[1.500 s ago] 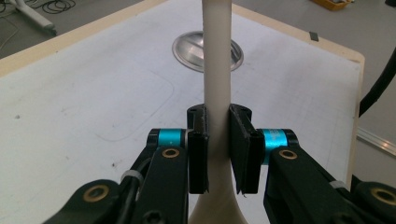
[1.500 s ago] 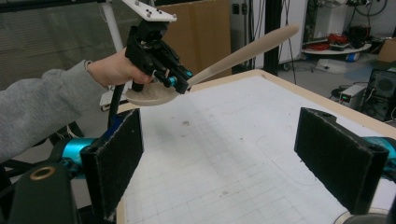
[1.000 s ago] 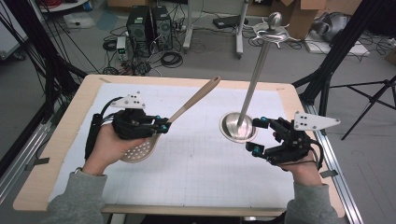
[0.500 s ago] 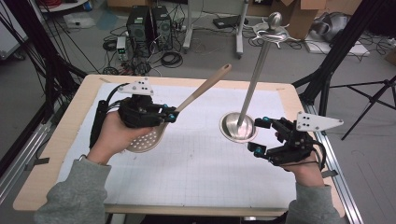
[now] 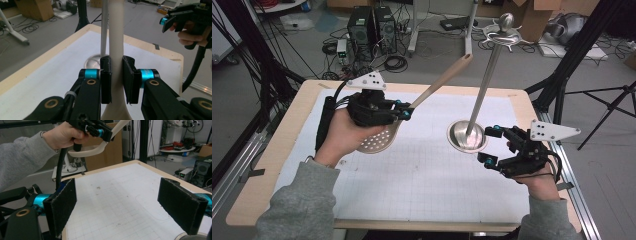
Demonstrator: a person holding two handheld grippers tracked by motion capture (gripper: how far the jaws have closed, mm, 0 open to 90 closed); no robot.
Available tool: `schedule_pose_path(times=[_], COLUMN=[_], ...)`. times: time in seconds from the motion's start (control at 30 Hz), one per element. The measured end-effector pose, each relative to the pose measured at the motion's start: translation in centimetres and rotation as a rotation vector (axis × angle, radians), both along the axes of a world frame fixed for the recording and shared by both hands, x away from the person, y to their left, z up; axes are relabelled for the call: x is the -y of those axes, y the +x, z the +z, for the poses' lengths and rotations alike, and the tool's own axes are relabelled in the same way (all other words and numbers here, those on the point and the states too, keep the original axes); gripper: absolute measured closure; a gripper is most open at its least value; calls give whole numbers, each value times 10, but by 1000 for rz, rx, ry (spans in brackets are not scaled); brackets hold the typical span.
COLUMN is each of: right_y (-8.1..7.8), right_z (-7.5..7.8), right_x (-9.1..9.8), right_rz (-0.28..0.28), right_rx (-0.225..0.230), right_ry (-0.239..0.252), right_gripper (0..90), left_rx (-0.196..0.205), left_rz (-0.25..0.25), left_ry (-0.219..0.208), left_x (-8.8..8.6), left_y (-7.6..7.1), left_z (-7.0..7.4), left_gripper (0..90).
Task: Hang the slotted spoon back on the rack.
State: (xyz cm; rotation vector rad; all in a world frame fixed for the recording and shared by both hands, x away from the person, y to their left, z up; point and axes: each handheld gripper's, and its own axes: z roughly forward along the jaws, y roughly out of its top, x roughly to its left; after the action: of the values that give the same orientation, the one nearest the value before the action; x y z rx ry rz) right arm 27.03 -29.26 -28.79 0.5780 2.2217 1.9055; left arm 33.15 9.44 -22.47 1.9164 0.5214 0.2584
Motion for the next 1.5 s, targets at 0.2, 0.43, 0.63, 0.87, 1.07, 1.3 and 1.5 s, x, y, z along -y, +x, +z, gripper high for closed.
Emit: schedule_pose_path(times=[0.2,0.43,0.63,0.87,1.07,1.3,1.5], right_y=[0,0,1,1,1,1,0], right_z=[0,0,-1,-1,-1,-1,0], right_x=[0,-1,0,0,1,1,1], right_rz=[4,5,2,6,2,4,4], right_rx=[2,-1,3,-2,-5,4,1], right_ry=[1,2,2,5,10,10,12], right_gripper=[143,144,144,144,144,143,144], left_rx=[6,21,25,19,18,4,4], left_rz=[-4,-8,-8,-8,-14,-19,-11], left_ry=[-22,-37,-47,-58,-56,-70,-61], left_x=[3,5,7,16,19,24,30], left_y=[2,4,6,10,11,11,12], left_z=[8,16,21,17,16,15,12], left_gripper=[779,779,779,779,779,778,778])
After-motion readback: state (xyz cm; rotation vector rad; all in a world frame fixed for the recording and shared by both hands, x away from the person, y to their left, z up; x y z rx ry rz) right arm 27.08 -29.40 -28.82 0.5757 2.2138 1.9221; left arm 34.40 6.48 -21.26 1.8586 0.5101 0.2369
